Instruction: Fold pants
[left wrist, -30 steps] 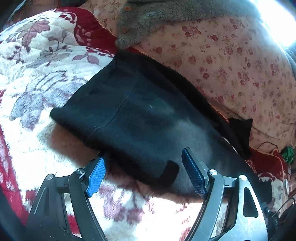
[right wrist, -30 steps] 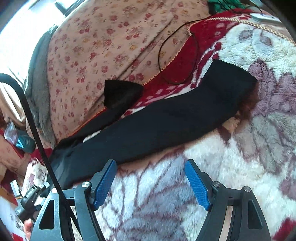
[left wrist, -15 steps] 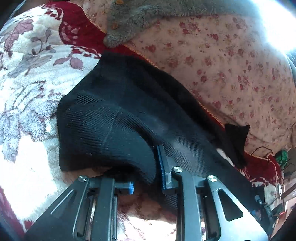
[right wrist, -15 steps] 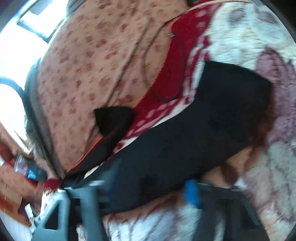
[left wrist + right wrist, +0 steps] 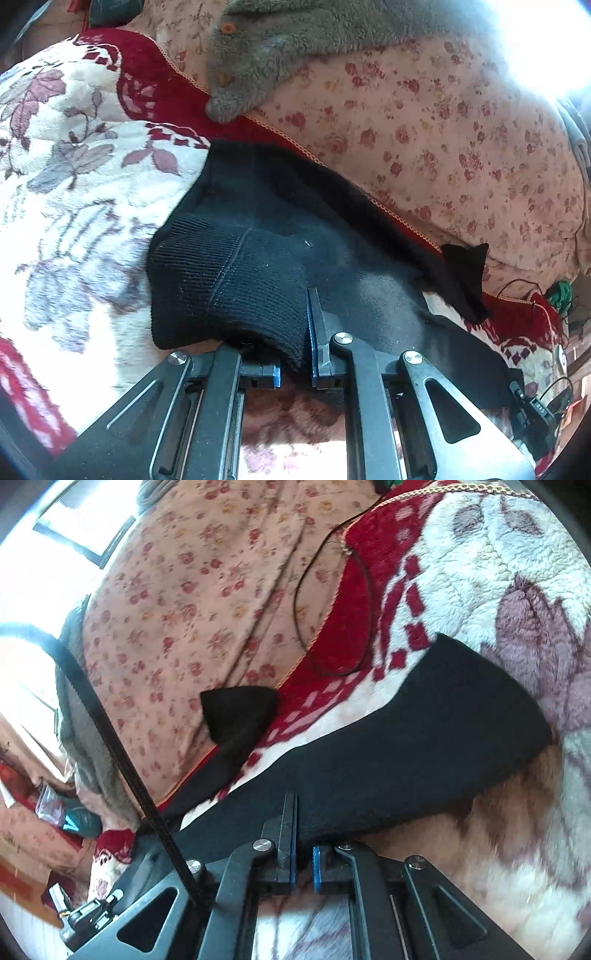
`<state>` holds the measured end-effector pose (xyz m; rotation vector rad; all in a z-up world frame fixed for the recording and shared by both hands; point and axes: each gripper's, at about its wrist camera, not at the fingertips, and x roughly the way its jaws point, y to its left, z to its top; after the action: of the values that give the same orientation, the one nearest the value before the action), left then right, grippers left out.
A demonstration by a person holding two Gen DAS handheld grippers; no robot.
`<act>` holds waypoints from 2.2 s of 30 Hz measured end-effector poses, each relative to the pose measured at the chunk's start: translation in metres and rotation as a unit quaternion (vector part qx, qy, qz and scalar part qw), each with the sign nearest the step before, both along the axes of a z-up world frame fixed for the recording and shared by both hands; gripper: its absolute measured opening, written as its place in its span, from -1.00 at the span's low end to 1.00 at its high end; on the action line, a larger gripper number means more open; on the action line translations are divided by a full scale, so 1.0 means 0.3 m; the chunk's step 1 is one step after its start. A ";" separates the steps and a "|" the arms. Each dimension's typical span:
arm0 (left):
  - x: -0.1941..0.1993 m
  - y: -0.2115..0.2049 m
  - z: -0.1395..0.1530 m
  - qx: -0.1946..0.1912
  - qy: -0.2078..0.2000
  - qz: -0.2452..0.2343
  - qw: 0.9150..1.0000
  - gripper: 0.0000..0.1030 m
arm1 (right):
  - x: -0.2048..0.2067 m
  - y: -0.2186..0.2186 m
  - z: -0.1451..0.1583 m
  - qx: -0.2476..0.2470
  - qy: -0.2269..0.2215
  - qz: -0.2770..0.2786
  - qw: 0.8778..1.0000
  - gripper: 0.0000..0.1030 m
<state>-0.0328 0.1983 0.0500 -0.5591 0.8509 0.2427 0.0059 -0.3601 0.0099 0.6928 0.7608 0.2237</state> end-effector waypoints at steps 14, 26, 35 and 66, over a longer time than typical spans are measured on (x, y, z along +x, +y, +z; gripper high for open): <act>-0.226 0.159 0.001 -0.001 0.037 0.029 0.999 -0.81 | -0.172 0.133 -0.015 0.011 0.015 0.069 0.997 -0.90; -0.296 0.240 -0.055 0.003 0.085 0.064 0.994 -0.30 | -0.179 0.063 -0.034 0.000 0.052 0.038 0.998 -0.66; -0.383 0.282 0.097 0.083 0.067 0.095 0.990 -0.24 | -0.215 -0.034 0.039 -0.072 0.073 -0.011 0.995 -0.53; 0.061 -0.059 0.060 -0.022 0.051 -0.054 0.997 -0.24 | 0.018 0.344 0.260 -0.195 -0.064 0.126 0.971 -0.17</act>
<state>-0.0146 0.1805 0.0679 -0.5438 0.9851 0.1553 0.0114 -0.2568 0.0880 0.2058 0.7417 0.3362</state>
